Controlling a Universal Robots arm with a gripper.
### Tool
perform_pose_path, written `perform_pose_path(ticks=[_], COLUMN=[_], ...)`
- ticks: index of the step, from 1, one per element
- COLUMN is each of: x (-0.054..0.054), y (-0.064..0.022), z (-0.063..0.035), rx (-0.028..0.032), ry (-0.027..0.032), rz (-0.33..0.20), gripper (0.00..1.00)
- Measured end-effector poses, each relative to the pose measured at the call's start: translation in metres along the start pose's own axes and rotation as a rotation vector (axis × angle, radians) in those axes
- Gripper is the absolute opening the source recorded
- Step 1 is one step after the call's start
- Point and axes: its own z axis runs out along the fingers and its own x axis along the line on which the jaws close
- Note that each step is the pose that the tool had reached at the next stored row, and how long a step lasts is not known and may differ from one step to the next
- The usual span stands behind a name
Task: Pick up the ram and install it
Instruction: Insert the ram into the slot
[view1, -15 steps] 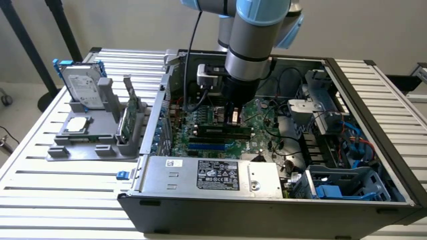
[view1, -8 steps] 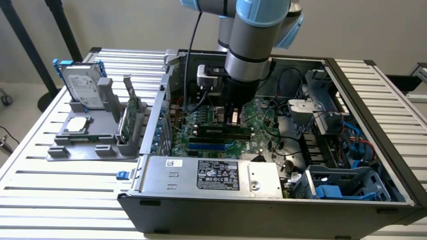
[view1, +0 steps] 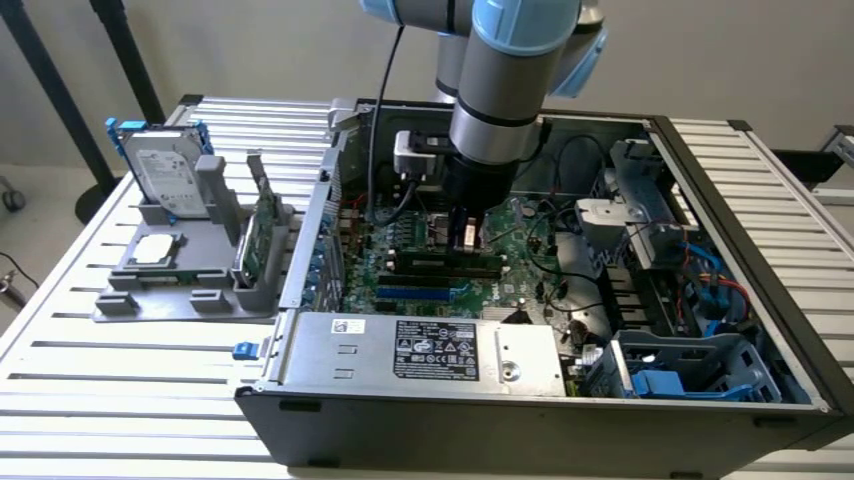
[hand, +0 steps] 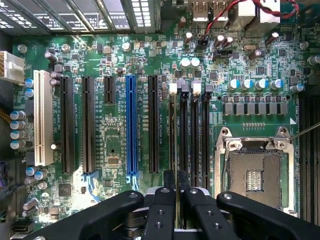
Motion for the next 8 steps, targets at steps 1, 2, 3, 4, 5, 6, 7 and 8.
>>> perform_pose_path(ticks=[1, 2, 3, 4, 5, 6, 7, 8], x=[0.0, 0.0, 0.0, 0.0, 0.0, 0.0, 0.0, 0.0], y=[0.0, 0.0, 0.0, 0.0, 0.0, 0.0, 0.0001, 0.0002], z=[0.0001, 0.0001, 0.0001, 0.0001, 0.0002, 0.0, -0.0006, -0.002], rx=[0.0, 0.0, 0.0, 0.0, -0.0001, -0.0001, -0.0002, -0.0002], ry=[0.0001, 0.0001, 0.0, 0.0, -0.0001, -0.0002, -0.0002, -0.0004], rz=[0.0, 0.0, 0.0, 0.0, 0.0, 0.0, 0.0, 0.0], gripper=[0.14, 0.14, 0.14, 0.15, 0.15, 0.15, 0.22, 0.22])
